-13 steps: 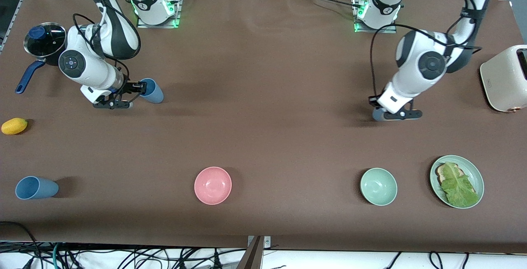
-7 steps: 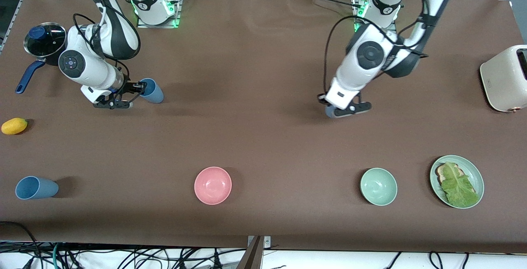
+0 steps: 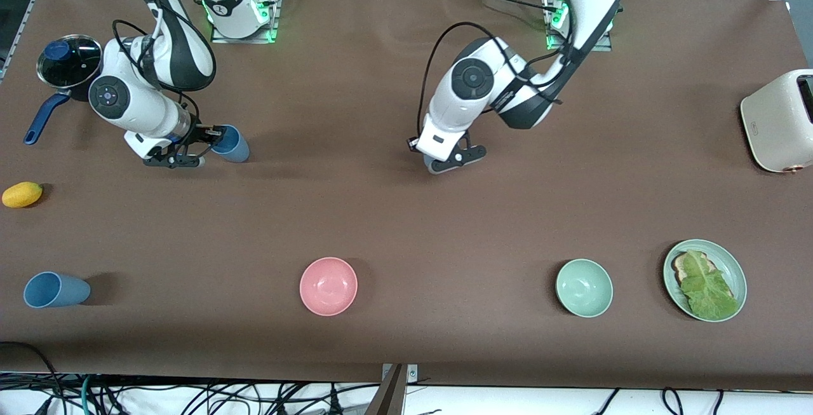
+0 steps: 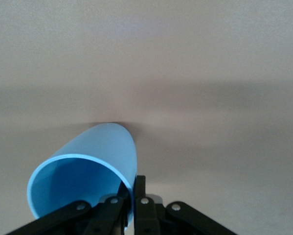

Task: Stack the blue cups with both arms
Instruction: 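Carry the tissue cup with the left gripper toward the table middle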

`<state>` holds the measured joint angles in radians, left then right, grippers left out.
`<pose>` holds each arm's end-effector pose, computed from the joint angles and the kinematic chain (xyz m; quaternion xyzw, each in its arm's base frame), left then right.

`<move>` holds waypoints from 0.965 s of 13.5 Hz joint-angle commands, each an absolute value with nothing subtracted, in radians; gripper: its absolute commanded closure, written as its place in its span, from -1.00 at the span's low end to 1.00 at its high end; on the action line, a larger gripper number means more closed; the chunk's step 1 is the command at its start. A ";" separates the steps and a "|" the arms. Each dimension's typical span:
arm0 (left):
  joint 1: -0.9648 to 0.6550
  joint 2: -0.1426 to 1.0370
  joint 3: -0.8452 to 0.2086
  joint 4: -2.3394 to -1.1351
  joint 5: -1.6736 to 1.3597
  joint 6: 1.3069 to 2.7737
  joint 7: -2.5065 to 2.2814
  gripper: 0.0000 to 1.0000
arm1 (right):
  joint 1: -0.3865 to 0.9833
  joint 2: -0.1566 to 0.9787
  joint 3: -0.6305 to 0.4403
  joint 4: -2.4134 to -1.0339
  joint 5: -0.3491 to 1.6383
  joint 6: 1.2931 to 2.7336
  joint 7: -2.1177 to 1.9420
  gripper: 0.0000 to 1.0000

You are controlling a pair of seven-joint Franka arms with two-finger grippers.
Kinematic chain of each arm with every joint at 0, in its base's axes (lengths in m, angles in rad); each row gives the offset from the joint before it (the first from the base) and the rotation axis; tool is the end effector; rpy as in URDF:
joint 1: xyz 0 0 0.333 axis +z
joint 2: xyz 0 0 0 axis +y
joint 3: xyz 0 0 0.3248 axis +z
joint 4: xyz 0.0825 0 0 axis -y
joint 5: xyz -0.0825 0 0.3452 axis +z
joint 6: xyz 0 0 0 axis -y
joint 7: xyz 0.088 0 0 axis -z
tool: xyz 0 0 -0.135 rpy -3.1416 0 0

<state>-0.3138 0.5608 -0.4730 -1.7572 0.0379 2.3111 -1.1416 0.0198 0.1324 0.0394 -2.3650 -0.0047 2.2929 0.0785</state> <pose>0.4753 -0.4320 0.2882 0.9741 0.1972 -0.0726 0.0831 0.4559 0.0270 0.2676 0.9948 -0.0078 -0.1018 0.0060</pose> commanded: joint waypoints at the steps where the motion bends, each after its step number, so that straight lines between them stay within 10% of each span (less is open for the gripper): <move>1: -0.374 0.630 -0.422 -1.678 0.055 2.278 -1.164 1.00 | 0.018 0.124 0.044 -2.358 0.005 2.273 0.087 1.00; 4: -0.455 0.663 -0.344 -1.641 0.060 2.278 -1.166 0.84 | 0.018 0.115 0.081 -2.226 0.009 2.110 0.127 1.00; 6: -0.456 0.670 -0.341 -1.614 0.060 2.278 -1.164 -0.72 | 0.018 0.115 0.106 -2.133 0.009 2.013 0.141 1.00; 7: -0.453 0.669 -0.336 -1.597 0.060 2.272 -1.166 -1.00 | 0.018 0.115 0.121 -2.100 0.011 1.985 0.147 1.00; 13: -0.425 0.657 -0.299 -1.430 0.103 1.975 -1.152 -1.00 | 0.018 0.120 0.245 -1.971 0.083 1.861 0.316 1.00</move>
